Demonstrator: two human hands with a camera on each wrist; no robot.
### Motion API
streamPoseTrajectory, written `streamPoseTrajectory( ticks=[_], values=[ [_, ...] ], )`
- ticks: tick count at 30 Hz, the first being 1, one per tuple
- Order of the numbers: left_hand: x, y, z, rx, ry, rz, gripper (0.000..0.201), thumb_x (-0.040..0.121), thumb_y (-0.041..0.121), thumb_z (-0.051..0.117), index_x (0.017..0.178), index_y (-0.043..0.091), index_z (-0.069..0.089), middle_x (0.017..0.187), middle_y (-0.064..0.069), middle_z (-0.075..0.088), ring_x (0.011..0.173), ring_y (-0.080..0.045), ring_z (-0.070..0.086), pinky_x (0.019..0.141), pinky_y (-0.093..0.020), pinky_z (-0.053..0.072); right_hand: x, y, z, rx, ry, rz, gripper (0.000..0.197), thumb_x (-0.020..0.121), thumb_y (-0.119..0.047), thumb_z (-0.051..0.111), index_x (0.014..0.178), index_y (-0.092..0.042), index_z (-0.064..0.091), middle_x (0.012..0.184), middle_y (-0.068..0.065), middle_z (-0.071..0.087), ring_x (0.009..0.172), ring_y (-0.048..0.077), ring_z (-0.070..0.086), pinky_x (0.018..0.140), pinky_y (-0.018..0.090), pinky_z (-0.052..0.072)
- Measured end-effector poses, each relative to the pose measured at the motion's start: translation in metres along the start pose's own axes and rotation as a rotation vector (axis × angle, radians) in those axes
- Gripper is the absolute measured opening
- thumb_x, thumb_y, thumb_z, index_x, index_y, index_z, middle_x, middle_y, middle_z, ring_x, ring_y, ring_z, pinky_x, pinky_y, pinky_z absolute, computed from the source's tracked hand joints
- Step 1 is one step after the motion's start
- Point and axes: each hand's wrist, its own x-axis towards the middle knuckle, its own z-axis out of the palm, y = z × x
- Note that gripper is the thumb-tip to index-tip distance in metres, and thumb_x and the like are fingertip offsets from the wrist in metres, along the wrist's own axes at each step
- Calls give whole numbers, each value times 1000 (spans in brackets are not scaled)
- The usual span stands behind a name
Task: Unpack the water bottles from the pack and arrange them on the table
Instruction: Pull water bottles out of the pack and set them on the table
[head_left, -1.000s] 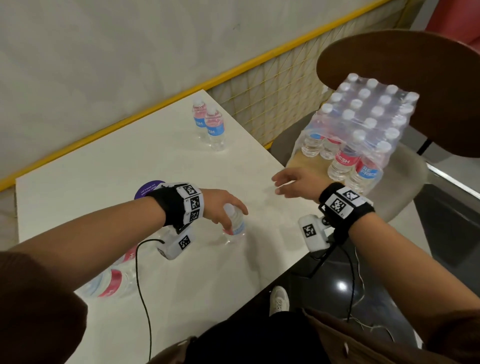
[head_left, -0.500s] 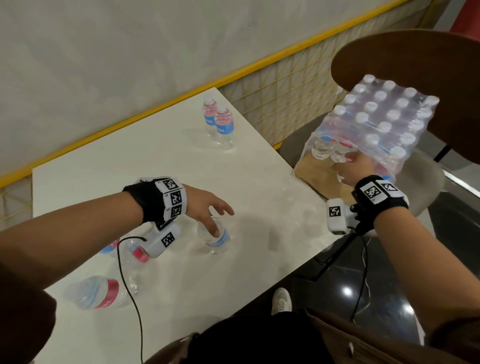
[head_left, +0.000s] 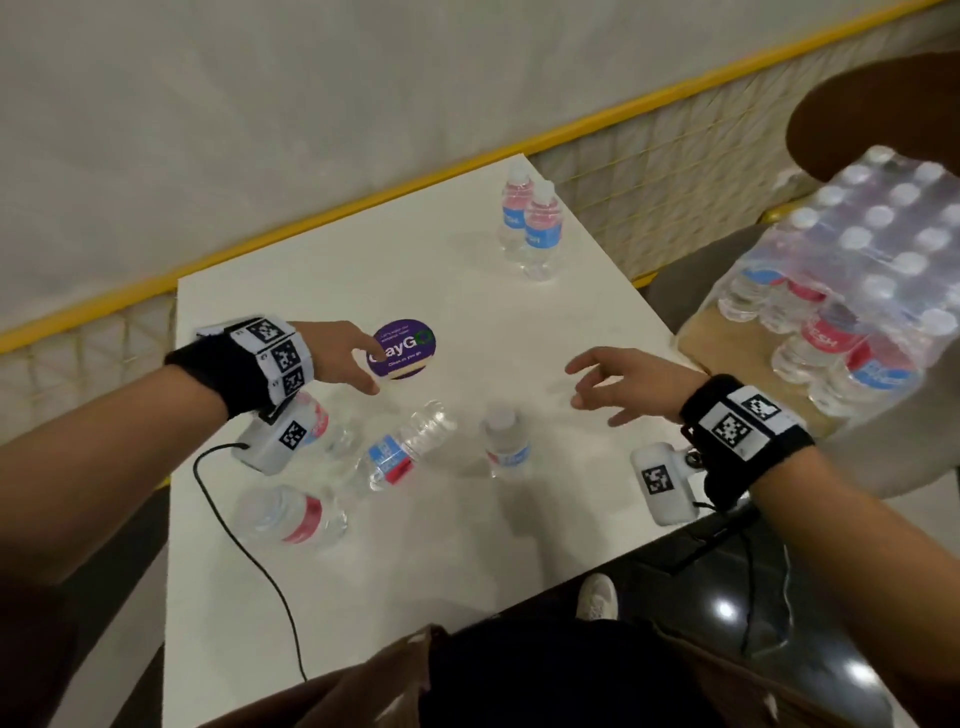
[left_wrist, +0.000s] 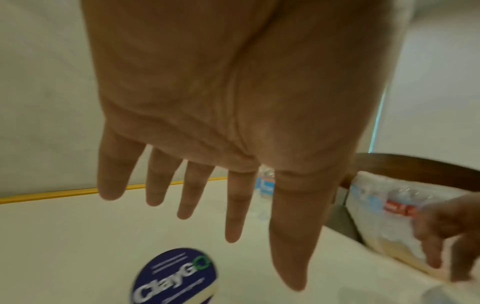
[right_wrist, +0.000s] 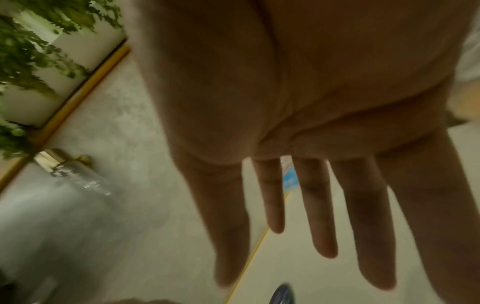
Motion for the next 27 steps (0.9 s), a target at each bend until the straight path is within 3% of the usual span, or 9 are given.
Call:
streamPoseTrajectory(
  ticks=[3,7,11,15,17,19,22,25,27],
  values=[
    [5,-26,19,92,-75,-148,68,81,37,69,141,26,39,143,-3,44,131,-22,43,109,-35,35,6,-21,45,-118,-210,-39,67,76,-24,77,131,-41,43,120,-2,48,106,20,57,79,35,57],
    [4,-51,36,171,-126,-193,55,92,25,58,143,21,39,147,-6,39,133,-24,41,106,-33,36,22,-30,83,-219,-184,-78,63,77,-27,75,130,-42,44,129,-1,49,113,25,53,76,38,57],
    [3,-62,37,59,-168,-158,44,90,7,60,132,16,54,137,-11,49,106,-31,56,81,-39,54,32,-39,101,-193,-141,-97,57,78,-20,73,128,-35,50,128,1,52,112,24,54,76,36,56],
    [5,-60,34,43,-122,-146,44,90,11,60,134,15,53,137,-10,50,109,-29,57,66,-21,49,40,-53,118,-218,-159,-113,59,79,-19,73,130,-33,49,128,0,51,113,23,53,75,36,57],
    [2,-53,32,92,-84,-172,48,91,17,60,137,15,49,139,-9,48,120,-27,54,73,-23,49,44,-57,123,-225,-161,-112,59,78,-21,73,130,-35,48,128,-1,51,114,22,53,71,33,56],
    [-2,-41,34,239,14,-152,54,89,26,62,139,13,44,140,-10,46,126,-27,48,94,-31,44,45,-58,124,-227,-154,-112,60,78,-22,74,130,-36,48,129,-2,51,113,23,53,68,32,56],
    [-1,-9,45,334,163,15,55,84,37,64,131,16,47,129,-9,51,113,-27,54,88,-34,46,43,-59,122,-251,-158,-106,57,80,-20,72,130,-35,48,126,-1,51,112,24,52,72,37,56],
    [12,32,71,238,1,114,49,86,36,64,125,10,55,125,-7,59,112,-24,59,83,-28,45,40,-61,120,-315,-172,-119,56,82,-17,68,132,-29,46,125,4,51,111,26,53,78,41,56],
    [20,48,85,250,-101,124,43,86,32,65,121,8,59,126,-7,60,116,-22,58,87,-26,45,40,-61,118,-334,-175,-115,56,83,-18,67,133,-29,45,124,4,52,108,26,54,77,41,56]
  ],
)
